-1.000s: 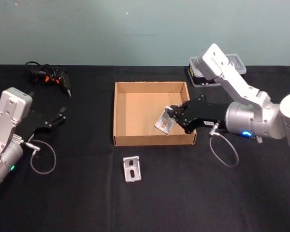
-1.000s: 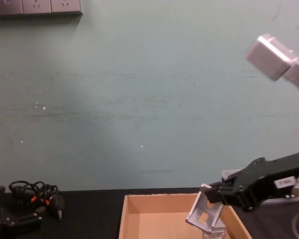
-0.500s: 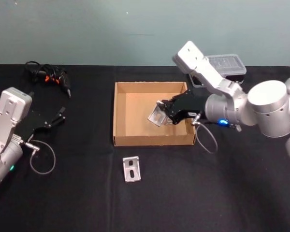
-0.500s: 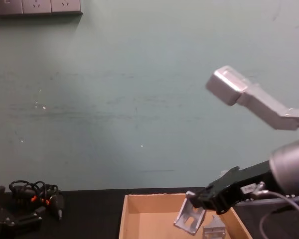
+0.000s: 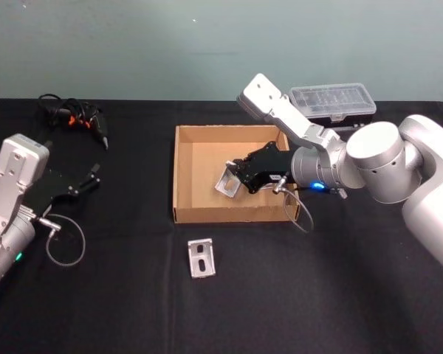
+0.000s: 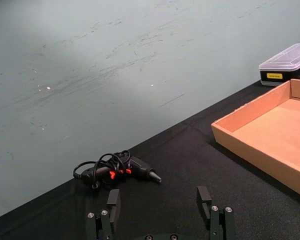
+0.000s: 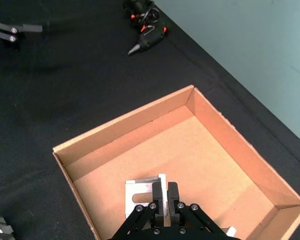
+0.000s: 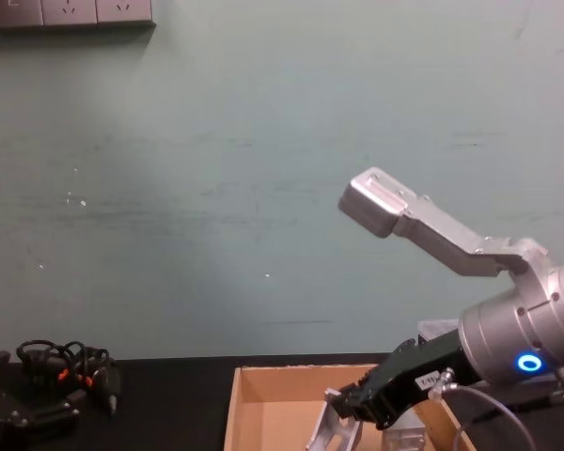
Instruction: Use one hand to pick up the angle iron from the table and place it into the box.
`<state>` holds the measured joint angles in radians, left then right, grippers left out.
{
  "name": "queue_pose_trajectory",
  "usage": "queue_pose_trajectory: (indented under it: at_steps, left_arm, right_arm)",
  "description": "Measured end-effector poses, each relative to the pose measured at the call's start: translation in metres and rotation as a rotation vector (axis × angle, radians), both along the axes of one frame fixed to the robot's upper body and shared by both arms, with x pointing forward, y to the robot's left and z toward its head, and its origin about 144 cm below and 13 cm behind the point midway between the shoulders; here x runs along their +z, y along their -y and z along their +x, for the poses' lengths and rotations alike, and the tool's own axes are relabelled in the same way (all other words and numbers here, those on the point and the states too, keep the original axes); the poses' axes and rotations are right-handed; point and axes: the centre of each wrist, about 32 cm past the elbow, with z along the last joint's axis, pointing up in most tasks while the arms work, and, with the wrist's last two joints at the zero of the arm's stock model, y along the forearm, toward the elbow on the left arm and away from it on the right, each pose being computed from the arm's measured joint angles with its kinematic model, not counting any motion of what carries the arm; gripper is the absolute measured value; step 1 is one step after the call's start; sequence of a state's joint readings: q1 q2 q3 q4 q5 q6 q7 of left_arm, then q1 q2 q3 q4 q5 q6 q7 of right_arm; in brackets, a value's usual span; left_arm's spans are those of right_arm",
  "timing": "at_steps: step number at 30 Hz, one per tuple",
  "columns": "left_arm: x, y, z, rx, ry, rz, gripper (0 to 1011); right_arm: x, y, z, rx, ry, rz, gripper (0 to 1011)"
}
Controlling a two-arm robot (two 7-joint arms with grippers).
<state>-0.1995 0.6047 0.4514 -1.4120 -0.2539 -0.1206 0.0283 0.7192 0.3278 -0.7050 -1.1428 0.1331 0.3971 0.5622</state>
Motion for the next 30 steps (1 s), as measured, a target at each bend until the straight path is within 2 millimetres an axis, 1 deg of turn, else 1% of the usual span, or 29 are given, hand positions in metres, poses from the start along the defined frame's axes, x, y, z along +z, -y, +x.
queue_pose_trajectory:
  at_steps: [7,13,16,17,19,21,22,23,26,27,28,30]
  left_arm:
    - [0.0,0.0,0.0,0.0,0.0,0.0,1000]
    - [0.0,0.0,0.0,0.0,0.0,0.0,1000]
    - [0.0,0.0,0.0,0.0,0.0,0.0,1000]
    - [0.0,0.0,0.0,0.0,0.0,0.0,1000]
    - [0.0,0.0,0.0,0.0,0.0,0.0,1000]
    - [0.0,0.0,0.0,0.0,0.0,0.0,1000]
    - [0.0,0.0,0.0,0.0,0.0,0.0,1000]
    - [0.0,0.0,0.0,0.0,0.0,0.0,1000]
    - [0.0,0.0,0.0,0.0,0.0,0.0,1000]
    - [0.0,0.0,0.0,0.0,0.0,0.0,1000]
    - [0.0,0.0,0.0,0.0,0.0,0.0,1000]
    - [0.0,0.0,0.0,0.0,0.0,0.0,1000]
  right_arm:
    - [-0.008,-0.004,0.006,0.002,-0.012,-0.016,65]
    - [-0.011,-0.004,0.008,0.0,-0.016,-0.019,65]
    - [-0.011,-0.003,0.008,-0.001,-0.016,-0.018,100]
    - [-0.012,-0.003,0.008,-0.003,-0.015,-0.016,149]
    - [-0.012,-0.002,0.007,-0.004,-0.012,-0.014,195]
    - [-0.011,0.0,0.006,-0.009,-0.004,-0.008,272]
    - [-0.011,0.001,0.005,-0.013,-0.001,-0.005,282]
    - [-0.01,0.001,0.005,-0.015,0.002,-0.003,352]
    - [-0.008,0.006,0.002,-0.027,0.017,0.007,409]
    - [-0.006,0.009,0.001,-0.033,0.025,0.014,470]
    - [-0.006,0.011,0.0,-0.035,0.028,0.017,483]
    - [-0.004,0.014,-0.003,-0.037,0.035,0.025,552]
